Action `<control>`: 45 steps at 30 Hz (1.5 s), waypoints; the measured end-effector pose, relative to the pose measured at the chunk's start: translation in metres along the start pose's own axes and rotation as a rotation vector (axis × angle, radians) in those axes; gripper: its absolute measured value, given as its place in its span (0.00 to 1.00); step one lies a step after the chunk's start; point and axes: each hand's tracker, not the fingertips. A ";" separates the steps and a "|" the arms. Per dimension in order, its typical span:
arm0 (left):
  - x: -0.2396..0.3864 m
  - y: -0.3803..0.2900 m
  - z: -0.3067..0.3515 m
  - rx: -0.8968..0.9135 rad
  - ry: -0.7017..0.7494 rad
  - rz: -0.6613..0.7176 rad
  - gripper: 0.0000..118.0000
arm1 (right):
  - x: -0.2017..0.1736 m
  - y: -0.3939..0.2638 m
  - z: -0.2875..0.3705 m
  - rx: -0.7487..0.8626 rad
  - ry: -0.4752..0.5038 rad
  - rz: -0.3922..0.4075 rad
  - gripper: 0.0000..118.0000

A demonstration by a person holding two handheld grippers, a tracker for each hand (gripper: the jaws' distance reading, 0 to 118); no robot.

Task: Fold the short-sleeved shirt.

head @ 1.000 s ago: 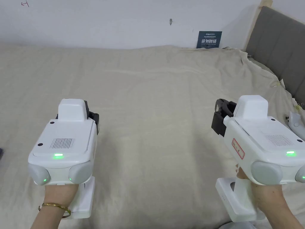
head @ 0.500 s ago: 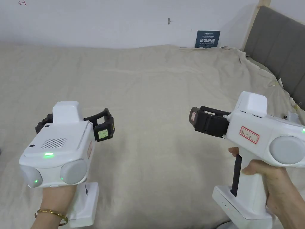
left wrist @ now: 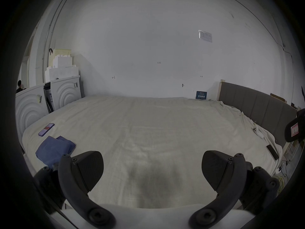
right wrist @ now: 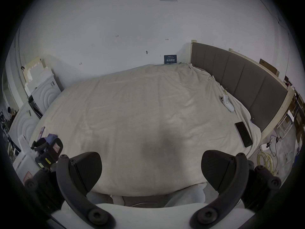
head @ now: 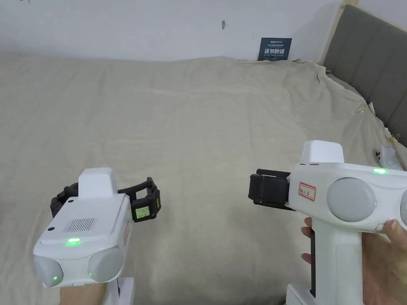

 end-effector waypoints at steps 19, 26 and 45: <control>-0.012 -0.040 -0.037 -0.191 0.013 0.066 1.00 | -0.015 -0.067 -0.049 -0.052 -0.003 0.109 1.00; -0.028 -0.062 -0.087 -0.302 0.057 0.075 1.00 | -0.026 -0.083 -0.126 -0.173 -0.063 0.199 1.00; -0.063 -0.042 -0.292 -0.466 0.230 0.168 1.00 | -0.003 0.008 -0.334 -0.101 -0.240 0.035 1.00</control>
